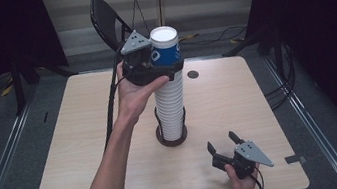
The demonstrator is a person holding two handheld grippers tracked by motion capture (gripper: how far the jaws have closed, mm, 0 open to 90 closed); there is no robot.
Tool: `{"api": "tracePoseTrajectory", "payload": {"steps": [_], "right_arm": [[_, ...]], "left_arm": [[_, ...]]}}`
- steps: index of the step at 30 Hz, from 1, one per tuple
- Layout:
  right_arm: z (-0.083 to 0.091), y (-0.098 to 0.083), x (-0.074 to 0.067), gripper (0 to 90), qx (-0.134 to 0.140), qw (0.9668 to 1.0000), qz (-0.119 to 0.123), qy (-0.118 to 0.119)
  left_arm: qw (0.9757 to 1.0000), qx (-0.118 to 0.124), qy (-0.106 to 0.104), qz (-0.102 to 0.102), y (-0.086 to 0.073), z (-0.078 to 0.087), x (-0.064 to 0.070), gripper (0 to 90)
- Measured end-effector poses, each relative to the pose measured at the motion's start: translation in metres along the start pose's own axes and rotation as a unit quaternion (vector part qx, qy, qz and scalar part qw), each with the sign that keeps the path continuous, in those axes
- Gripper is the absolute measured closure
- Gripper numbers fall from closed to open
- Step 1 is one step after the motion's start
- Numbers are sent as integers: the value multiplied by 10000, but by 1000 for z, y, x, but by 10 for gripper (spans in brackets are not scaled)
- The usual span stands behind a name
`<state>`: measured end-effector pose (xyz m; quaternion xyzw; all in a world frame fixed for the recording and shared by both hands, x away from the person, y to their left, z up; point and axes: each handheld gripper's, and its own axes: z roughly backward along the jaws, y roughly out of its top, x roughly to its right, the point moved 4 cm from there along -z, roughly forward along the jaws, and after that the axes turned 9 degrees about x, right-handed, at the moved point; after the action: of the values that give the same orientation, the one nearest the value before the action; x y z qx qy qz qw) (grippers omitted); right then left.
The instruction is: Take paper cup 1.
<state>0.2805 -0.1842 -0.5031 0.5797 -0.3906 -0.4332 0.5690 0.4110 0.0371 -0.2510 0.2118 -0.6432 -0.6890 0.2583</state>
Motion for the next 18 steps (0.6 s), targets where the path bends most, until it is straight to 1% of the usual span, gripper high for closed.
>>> {"api": "tracePoseTrajectory", "payload": {"steps": [2, 5, 9, 12, 15, 18], "right_arm": [[0, 0, 0, 157, 0, 10000, 1, 2], [0, 0, 0, 158, 5, 10000, -13, 3], [0, 0, 0, 158, 2, 10000, -11, 8], [0, 0, 0, 158, 7, 10000, -13, 5], [0, 0, 0, 158, 0, 10000, -14, 9], [0, 0, 0, 158, 2, 10000, -19, 11]], "left_arm": [[10000, 27, -13, 17, 2, 1, 0, 173], [9999, 70, 43, -61, 5, 2, 0, 179], [9999, 138, 41, -68, 9, 4, 1, 182], [9998, 173, 3, -35, 11, 4, 0, 184], [9998, 191, -35, -61, 11, 5, -1, 186], [9996, 267, -70, -9, 13, 5, -2, 186]]}}
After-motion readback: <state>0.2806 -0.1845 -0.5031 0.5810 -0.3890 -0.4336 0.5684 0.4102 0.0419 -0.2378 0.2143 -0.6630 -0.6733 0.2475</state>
